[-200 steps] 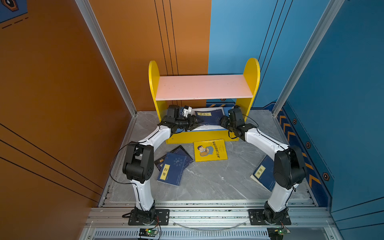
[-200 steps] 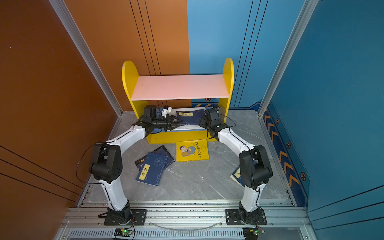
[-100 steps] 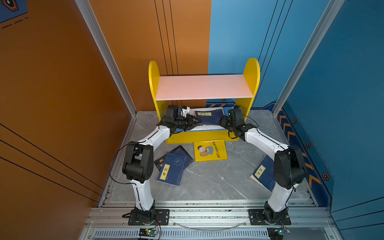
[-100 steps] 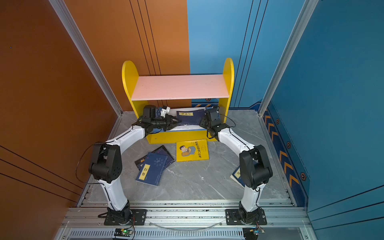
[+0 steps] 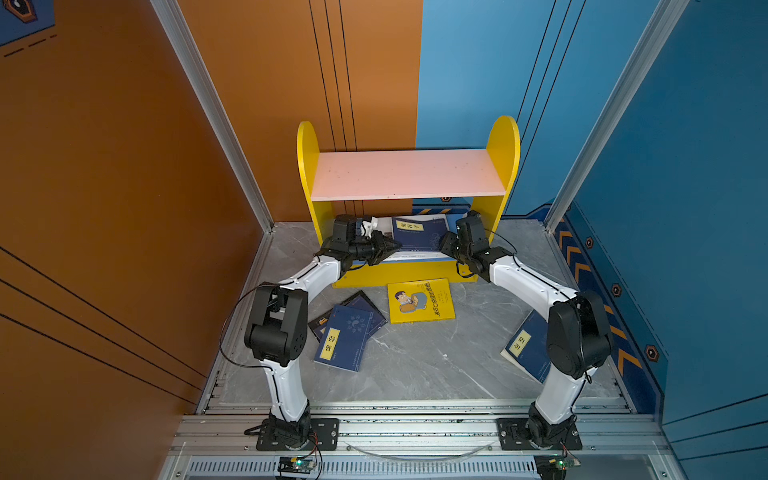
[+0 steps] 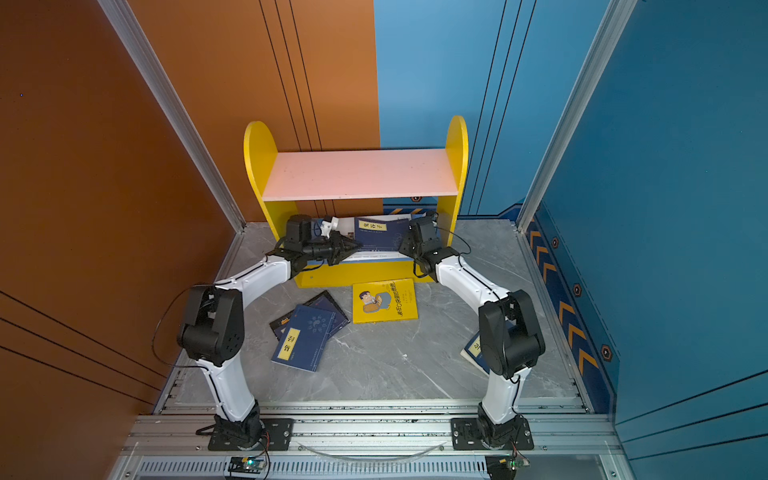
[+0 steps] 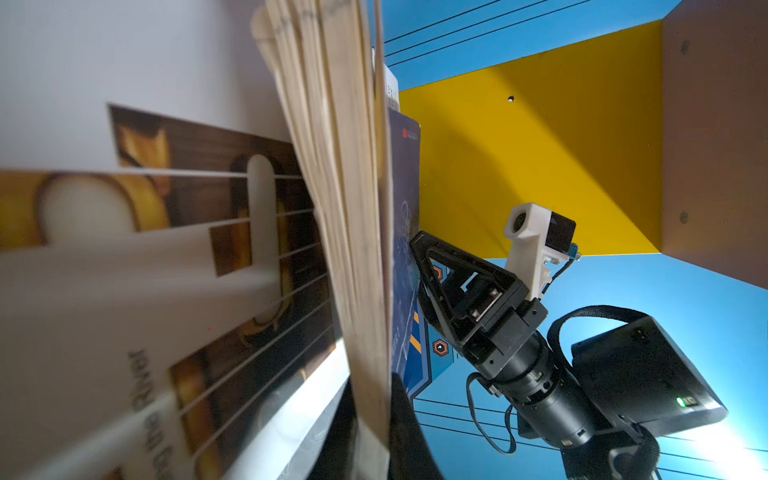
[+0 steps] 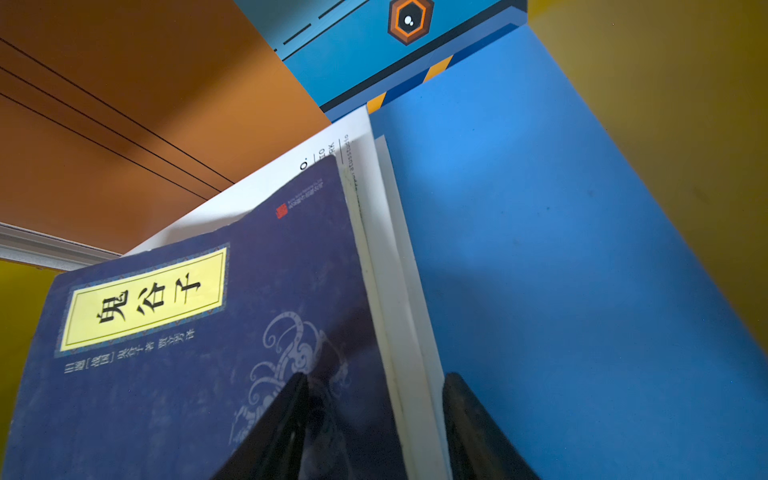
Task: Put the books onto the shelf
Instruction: 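Lower the dark blue book onto the white book with both grippers, then press the dark blue book flat on the stack with both grippers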
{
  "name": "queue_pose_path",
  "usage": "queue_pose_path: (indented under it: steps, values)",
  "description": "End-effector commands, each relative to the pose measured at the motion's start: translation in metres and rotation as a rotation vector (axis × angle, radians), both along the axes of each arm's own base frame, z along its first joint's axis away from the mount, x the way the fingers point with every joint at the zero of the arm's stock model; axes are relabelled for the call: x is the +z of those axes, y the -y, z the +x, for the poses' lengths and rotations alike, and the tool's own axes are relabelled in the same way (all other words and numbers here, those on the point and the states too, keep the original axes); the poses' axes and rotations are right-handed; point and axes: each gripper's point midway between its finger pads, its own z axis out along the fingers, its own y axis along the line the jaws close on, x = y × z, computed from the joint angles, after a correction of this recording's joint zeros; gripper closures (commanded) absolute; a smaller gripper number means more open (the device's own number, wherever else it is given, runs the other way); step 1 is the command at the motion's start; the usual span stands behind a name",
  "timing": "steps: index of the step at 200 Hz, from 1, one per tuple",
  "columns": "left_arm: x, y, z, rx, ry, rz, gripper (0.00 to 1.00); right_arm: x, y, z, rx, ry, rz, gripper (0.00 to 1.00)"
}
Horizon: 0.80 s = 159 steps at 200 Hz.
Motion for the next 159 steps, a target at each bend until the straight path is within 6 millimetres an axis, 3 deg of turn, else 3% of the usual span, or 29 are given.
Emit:
queue_pose_path:
  steps: [1, 63, 104, 159]
  values:
    - [0.009, -0.003, -0.001, 0.013, 0.050, 0.002, 0.91, 0.013, -0.002, -0.003, 0.018, 0.010, -0.012, 0.45]
    - [0.046, -0.005, -0.025, -0.006, 0.159, -0.023, 0.94, 0.055, -0.009, -0.017, 0.090, 0.101, 0.023, 0.41]
    - [0.042, -0.004, -0.027, -0.002, 0.155, -0.045, 0.95, 0.059, -0.014, -0.025, 0.110, 0.103, 0.027, 0.40]
    - [0.042, 0.001, -0.016, -0.002, 0.150, -0.073, 0.95, 0.044, -0.010, -0.019, 0.084, 0.074, -0.009, 0.40]
